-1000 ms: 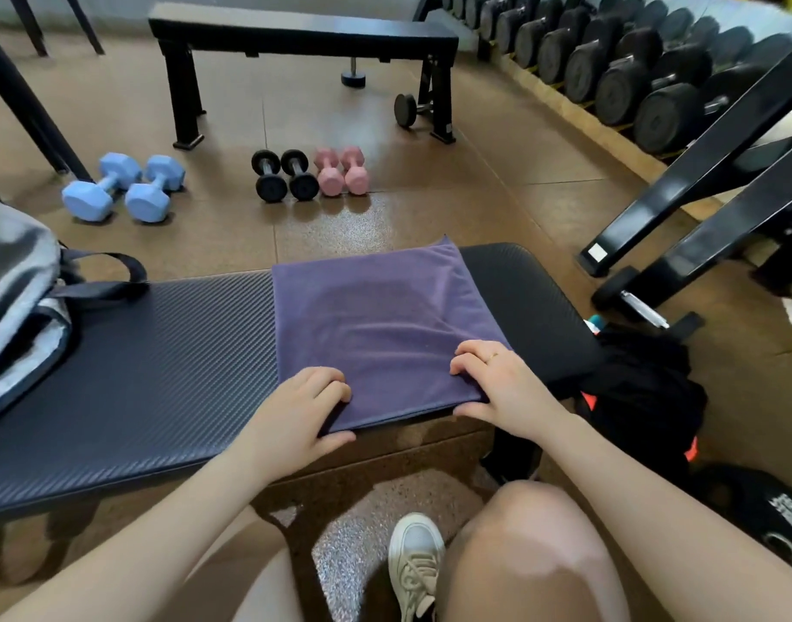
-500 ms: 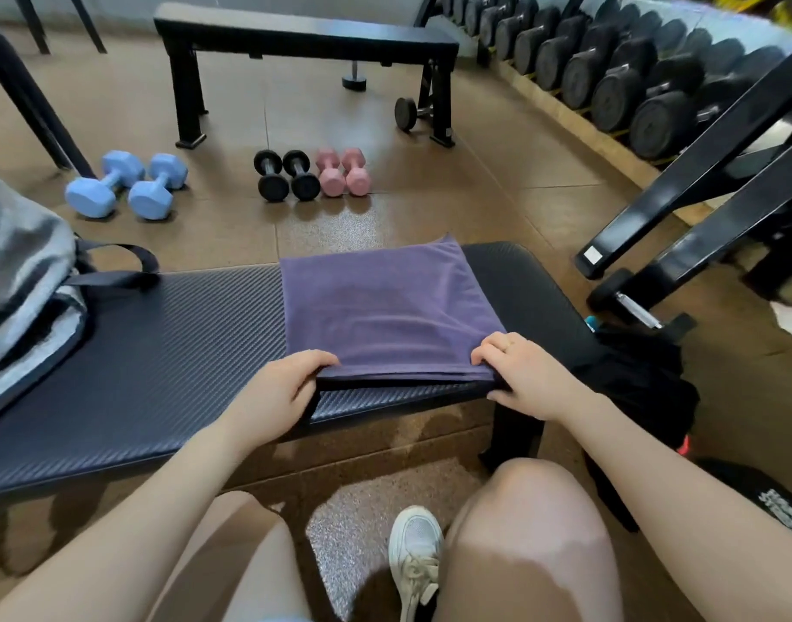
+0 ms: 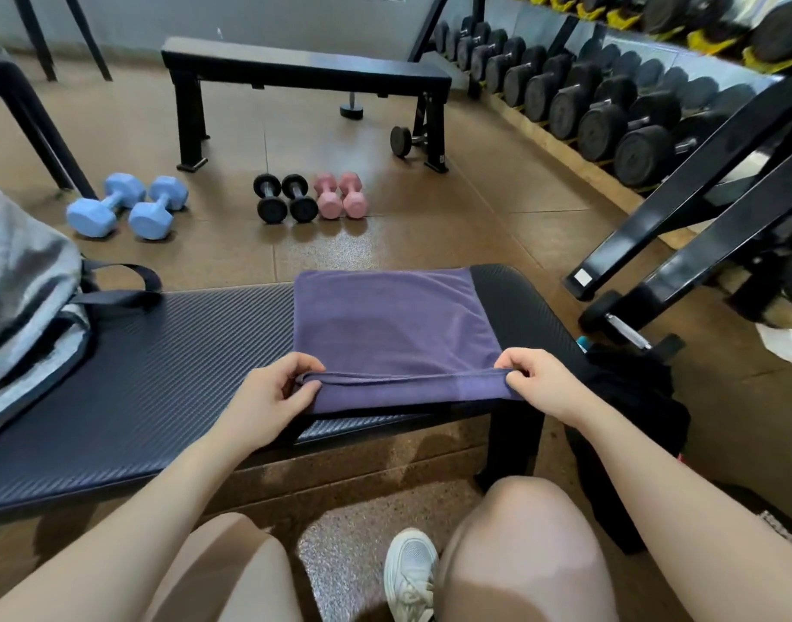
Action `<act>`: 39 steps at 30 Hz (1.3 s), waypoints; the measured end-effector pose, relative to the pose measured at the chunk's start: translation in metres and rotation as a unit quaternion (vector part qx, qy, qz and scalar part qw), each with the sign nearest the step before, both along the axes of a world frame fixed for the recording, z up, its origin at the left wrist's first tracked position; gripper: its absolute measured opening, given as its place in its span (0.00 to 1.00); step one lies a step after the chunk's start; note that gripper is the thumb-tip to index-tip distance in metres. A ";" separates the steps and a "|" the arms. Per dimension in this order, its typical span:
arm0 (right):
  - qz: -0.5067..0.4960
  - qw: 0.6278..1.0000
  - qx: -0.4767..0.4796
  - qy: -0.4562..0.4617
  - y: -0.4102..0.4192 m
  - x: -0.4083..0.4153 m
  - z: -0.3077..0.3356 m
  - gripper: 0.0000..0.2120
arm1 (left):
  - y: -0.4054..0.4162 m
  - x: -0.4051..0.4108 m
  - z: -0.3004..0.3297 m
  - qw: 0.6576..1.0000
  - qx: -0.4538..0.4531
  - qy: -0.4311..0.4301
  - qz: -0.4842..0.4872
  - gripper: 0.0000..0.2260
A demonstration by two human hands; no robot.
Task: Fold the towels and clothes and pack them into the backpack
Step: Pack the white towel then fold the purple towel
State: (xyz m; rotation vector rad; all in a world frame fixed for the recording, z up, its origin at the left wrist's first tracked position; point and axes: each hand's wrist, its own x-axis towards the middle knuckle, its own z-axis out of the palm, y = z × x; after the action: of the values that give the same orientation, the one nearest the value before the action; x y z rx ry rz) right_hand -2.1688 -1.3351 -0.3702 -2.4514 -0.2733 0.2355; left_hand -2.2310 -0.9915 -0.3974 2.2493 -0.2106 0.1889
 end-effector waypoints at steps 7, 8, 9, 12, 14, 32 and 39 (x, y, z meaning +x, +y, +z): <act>-0.011 0.974 0.209 0.081 0.000 0.025 0.023 0.12 | 0.000 0.016 0.032 0.998 -0.015 -0.039 0.043 0.04; -0.027 0.973 0.220 0.068 0.002 0.034 0.023 0.14 | 0.001 0.024 0.034 0.996 -0.023 -0.047 0.066 0.04; -0.047 0.973 0.221 0.045 0.006 0.043 0.022 0.13 | 0.001 0.032 0.037 0.994 -0.032 -0.052 0.091 0.04; -0.129 0.968 0.210 -0.037 0.017 0.073 0.014 0.08 | 0.001 0.062 0.036 0.988 -0.049 -0.029 0.144 0.06; -0.164 0.964 0.196 -0.067 0.023 0.094 0.005 0.08 | 0.000 0.082 0.033 0.986 -0.048 0.001 0.161 0.07; -0.160 0.949 -0.193 -0.191 0.057 0.146 -0.008 0.18 | -0.031 0.152 0.006 0.930 0.285 -0.046 0.227 0.16; 0.188 0.954 -0.198 -0.126 0.137 0.090 -0.035 0.25 | -0.067 0.130 -0.020 0.940 0.340 0.002 -0.017 0.33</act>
State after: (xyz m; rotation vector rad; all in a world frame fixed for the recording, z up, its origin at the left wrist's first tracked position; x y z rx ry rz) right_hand -2.0784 -1.1984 -0.4050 -2.8100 -0.8864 0.1471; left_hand -2.1007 -1.0586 -0.4176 2.9313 -0.3535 0.0991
